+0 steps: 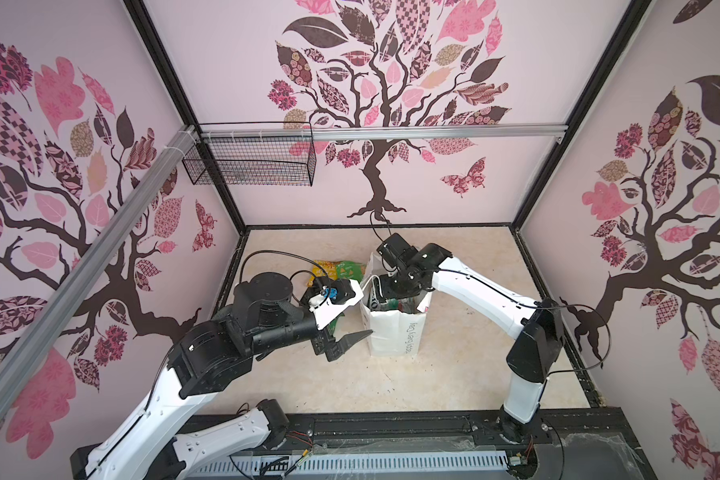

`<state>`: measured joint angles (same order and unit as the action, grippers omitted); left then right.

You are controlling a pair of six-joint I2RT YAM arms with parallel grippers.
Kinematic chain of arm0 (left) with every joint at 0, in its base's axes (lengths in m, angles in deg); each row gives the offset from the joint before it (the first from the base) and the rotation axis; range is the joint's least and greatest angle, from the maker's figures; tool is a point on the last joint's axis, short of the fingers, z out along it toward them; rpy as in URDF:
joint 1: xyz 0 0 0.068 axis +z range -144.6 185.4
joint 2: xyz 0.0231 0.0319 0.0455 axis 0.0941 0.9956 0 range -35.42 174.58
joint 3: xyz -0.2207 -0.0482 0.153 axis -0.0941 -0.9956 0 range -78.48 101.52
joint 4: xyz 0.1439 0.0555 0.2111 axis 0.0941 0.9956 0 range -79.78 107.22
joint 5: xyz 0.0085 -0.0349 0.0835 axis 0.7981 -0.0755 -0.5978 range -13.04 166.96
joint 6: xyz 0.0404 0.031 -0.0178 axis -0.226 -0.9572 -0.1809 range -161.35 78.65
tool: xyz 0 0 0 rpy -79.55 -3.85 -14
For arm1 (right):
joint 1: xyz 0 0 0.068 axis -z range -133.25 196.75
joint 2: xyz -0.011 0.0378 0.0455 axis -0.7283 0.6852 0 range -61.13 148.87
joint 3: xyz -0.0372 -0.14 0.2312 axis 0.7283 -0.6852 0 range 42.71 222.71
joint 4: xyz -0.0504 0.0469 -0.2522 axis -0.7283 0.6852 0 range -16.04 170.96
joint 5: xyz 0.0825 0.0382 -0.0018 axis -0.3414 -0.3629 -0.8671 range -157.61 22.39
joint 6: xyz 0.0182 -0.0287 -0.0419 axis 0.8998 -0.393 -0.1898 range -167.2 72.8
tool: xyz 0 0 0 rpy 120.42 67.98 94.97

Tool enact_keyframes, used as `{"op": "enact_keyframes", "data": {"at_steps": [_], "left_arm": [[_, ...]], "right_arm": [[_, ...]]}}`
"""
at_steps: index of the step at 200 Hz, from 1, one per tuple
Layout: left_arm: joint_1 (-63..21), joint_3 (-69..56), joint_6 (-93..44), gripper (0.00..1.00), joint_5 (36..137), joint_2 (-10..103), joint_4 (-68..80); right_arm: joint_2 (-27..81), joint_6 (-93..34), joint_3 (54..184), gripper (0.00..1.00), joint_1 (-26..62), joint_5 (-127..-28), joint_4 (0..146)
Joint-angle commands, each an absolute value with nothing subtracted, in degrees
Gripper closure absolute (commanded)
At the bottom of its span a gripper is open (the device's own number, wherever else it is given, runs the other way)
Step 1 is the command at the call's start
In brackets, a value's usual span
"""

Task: Take the snacks out of the paper bag
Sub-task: 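Lower the right gripper into the bag toward the teal Fox's bag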

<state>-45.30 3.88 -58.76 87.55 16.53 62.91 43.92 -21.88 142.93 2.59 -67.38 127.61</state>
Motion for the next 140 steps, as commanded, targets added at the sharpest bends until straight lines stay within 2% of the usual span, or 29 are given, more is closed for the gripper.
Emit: {"op": "enact_keyframes", "data": {"at_steps": [1, 55, 140], "left_arm": [[-45.5, 2.5, -58.3, 0.08, 87.4, 16.1, 61.7], [-45.5, 2.0, -58.4, 0.08, 87.2, 15.7, 61.5], [-45.5, 1.8, -58.0, 0.08, 87.7, 15.6, 60.9]], "right_arm": [[38.1, -20.3, 145.6, 0.26, 2.3, -65.9, 124.8], [33.4, -19.1, 146.2, 0.25, 2.4, -58.9, 122.1], [35.9, -20.0, 142.7, 0.26, 2.9, -53.2, 126.1]]}}
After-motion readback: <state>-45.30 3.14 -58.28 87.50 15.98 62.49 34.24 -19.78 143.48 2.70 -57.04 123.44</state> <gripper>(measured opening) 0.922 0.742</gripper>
